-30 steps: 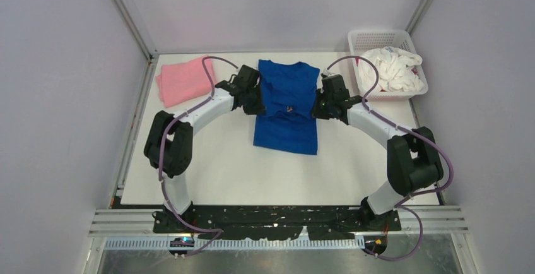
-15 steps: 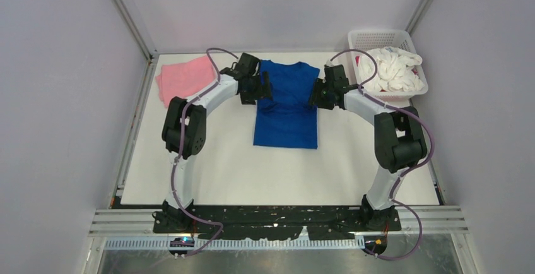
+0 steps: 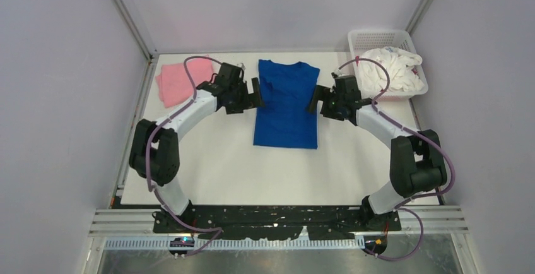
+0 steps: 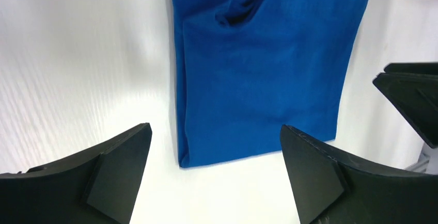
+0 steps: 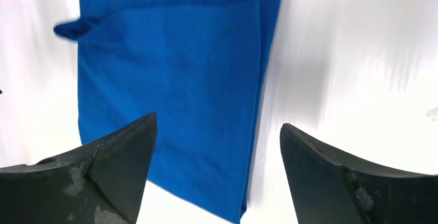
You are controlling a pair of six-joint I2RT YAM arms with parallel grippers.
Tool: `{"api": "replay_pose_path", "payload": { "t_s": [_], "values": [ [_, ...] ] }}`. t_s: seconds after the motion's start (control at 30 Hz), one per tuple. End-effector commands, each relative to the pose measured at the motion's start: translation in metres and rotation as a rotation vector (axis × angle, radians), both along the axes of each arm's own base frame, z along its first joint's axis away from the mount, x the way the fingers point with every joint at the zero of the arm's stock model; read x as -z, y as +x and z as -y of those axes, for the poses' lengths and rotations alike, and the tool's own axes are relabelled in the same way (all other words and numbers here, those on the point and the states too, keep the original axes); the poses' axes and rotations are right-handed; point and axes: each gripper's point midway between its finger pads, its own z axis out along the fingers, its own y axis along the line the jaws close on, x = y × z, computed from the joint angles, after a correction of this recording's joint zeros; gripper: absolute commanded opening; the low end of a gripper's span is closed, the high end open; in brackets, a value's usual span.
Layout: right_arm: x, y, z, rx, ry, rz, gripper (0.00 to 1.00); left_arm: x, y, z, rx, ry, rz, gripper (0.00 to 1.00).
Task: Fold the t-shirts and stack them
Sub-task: Fold the folded rectangular tshirt in 1/3 of the way, then grab one side of the 2/3 rectangular tshirt with both arms
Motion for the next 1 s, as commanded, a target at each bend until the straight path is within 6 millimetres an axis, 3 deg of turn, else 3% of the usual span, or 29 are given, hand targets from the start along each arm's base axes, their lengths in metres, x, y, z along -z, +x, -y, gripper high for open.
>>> {"api": "replay_pose_path", "payload": {
  "t_s": [0.0,0.1,0.23,0.43,0.53,0.63,0.97],
  "values": [
    [-0.002,-0.033,-0.019,-0.08,0.056,0.004,0.96,-0.004,-0.033,0.008,0.041,-0.103,0.016,1.0],
    [0.022,-0.063,-0.014,-0.057,0.073,-0.061,0.95,0.016,-0.057,0.009,0.055,-0.101,-0.037,1.0],
    [0.031,-0.087,-0.016,-0.056,0.126,-0.08,0.95,0.046,-0.076,0.011,0.064,-0.095,-0.12,0.95],
    [0.049,-0.109,-0.016,-0.058,0.154,-0.137,0.98,0.076,-0.081,0.015,0.05,-0.083,-0.196,0.73],
    [0.056,-0.116,-0.014,-0.056,0.149,-0.153,0.96,0.087,-0.084,0.013,0.033,-0.063,-0.222,0.64],
    [0.057,-0.117,-0.014,-0.056,0.151,-0.149,0.88,0.096,-0.086,0.009,0.02,-0.024,-0.242,0.56],
    [0.063,-0.118,-0.022,-0.077,0.16,-0.161,0.69,0.116,-0.096,0.005,0.014,0.062,-0.293,0.43]
  ]
}}
